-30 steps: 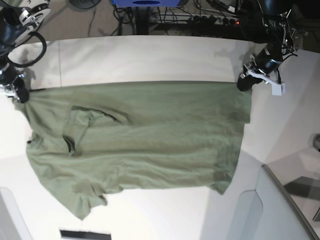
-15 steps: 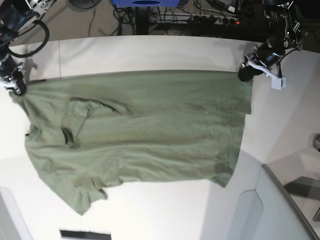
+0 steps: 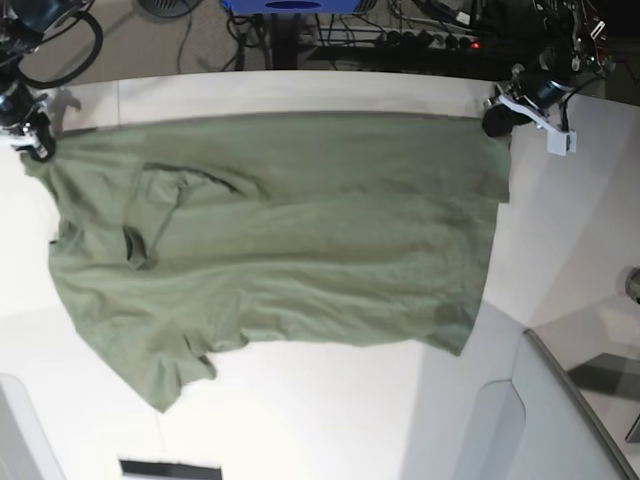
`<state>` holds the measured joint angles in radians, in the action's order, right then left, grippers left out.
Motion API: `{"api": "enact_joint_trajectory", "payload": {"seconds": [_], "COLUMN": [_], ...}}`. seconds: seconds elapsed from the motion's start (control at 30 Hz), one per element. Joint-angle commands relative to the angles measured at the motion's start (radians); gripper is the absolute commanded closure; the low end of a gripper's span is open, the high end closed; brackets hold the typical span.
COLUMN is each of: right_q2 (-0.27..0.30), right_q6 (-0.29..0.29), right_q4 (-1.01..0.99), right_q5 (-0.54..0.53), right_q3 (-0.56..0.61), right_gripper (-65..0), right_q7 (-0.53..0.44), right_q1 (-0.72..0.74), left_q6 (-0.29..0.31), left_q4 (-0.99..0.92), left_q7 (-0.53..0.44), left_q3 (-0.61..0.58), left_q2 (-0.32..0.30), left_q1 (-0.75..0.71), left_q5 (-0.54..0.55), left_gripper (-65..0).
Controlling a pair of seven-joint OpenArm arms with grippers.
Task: Layout the t-shirt on the table in an organized manner, then fold the t-shirt properly
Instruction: 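Hold both collar-side corners and pull them apart to straighten the shirt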
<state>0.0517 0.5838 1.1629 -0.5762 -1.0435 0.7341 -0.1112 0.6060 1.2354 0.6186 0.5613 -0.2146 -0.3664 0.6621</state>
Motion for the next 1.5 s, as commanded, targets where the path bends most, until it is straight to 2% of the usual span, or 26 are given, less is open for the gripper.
{"api": "enact_joint_trajectory", "payload": {"seconds": [0.0, 0.23, 0.53, 0.83, 1.07, 1.37, 1.4, 1.47], "right_q2": [0.01, 0.0, -0.026, -0.029, -0.079, -0.077, -0.077, -0.077], "right_q6": [0.003, 0.003, 0.003, 0.003, 0.003, 0.003, 0.003, 0.003], "right_q4": [0.027, 0.035, 0.036, 0.044, 0.101, 0.099, 0.099, 0.104], "right_q5": [-0.018, -0.021, -0.023, -0.023, -0.018, -0.017, -0.017, -0.017], "right_q3": [-0.004, -0.004, -0.005, -0.005, -0.005, -0.004, -0.004, -0.004], "right_gripper": [0.0, 0.0, 0.0, 0.0, 0.0, -0.3, -0.9, -6.9], "right_q7": [-0.02, -0.02, -0.02, -0.02, -0.02, -0.02, -0.02, -0.02], "right_q1": [-0.005, -0.041, -0.087, -0.111, -0.135, -0.127, -0.127, -0.127], "left_q6": [0.004, 0.004, 0.004, 0.004, 0.004, 0.004, 0.004, 0.002], "left_q4": [0.016, 0.017, 0.065, 0.065, 0.065, 0.063, 0.063, 0.065], "left_q7": [-0.018, -0.019, -0.018, -0.018, -0.019, -0.018, -0.018, -0.018], "left_q3": [0.007, 0.01, 0.099, 0.096, 0.092, 0.09, 0.09, 0.096], "left_q2": [-0.018, -0.018, -0.016, -0.012, -0.013, -0.015, -0.015, -0.015], "left_q1": [-0.003, -0.018, -0.059, -0.07, -0.07, -0.07, -0.07, -0.07], "left_q5": [0.015, 0.015, 0.014, 0.012, 0.012, 0.012, 0.012, 0.012], "left_gripper": [0.0, 0.0, 0.0, 0.0, 0.0, 0.0, 0.0, 0.0]}}
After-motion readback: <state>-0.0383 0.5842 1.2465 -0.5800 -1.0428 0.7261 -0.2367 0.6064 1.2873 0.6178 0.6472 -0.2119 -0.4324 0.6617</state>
